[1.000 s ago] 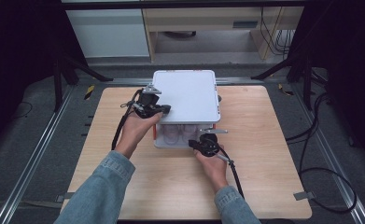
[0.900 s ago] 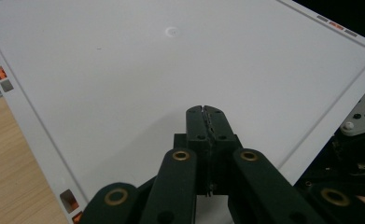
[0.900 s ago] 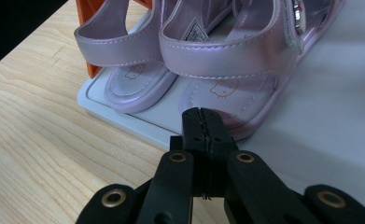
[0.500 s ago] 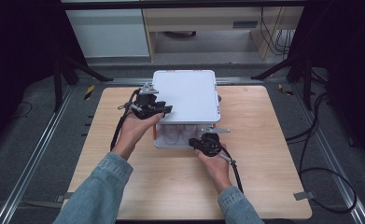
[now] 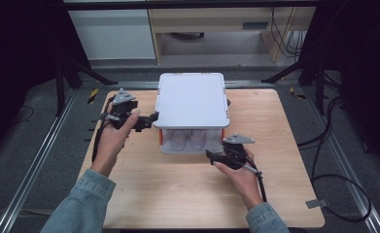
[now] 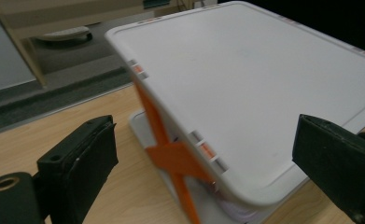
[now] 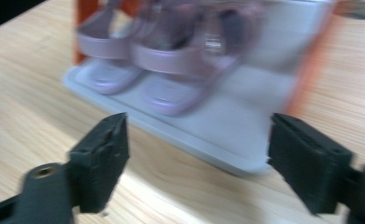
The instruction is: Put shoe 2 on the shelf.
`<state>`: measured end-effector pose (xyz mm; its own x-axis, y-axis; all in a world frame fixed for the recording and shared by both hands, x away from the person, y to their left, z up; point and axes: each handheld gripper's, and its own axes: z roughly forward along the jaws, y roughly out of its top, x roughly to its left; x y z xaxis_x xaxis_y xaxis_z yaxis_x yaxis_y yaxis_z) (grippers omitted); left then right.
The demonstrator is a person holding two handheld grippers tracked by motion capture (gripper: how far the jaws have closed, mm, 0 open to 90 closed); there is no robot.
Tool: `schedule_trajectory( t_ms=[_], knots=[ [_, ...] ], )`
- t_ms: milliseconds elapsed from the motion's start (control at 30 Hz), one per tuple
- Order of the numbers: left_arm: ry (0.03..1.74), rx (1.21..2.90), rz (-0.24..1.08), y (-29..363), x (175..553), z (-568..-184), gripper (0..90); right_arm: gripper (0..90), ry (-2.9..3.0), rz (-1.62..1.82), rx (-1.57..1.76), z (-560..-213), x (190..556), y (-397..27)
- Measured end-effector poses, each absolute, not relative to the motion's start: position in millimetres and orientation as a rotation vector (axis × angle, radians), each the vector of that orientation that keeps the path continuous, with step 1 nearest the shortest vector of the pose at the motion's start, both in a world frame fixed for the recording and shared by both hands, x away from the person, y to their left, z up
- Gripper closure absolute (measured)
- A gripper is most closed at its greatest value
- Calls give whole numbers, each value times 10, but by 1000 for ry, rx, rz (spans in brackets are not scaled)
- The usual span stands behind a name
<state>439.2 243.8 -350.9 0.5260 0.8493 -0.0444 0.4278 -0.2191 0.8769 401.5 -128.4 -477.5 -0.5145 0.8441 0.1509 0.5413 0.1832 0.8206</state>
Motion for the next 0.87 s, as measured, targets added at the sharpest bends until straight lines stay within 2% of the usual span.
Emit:
schedule_trajectory(
  t_ms=[100, 367, 600, 867],
  knots=[
    [1116, 1854, 568, 2637, 4375, -3683, 53, 129, 2110, 1211, 1328, -4766, 4027, -1555],
    [1209, 1897, 552, 2887, 4339, -4168, 56, 119, 2061, 1127, 1403, -4834, 4159, -2085],
    [1243, 1998, 588, 2950, 4306, -4639, 55, 127, 2030, 1028, 1496, -4978, 4298, -2343],
    [1265, 2084, 611, 3000, 4245, -5061, 54, 129, 2000, 924, 1575, -5108, 4380, -2453]
  ],
)
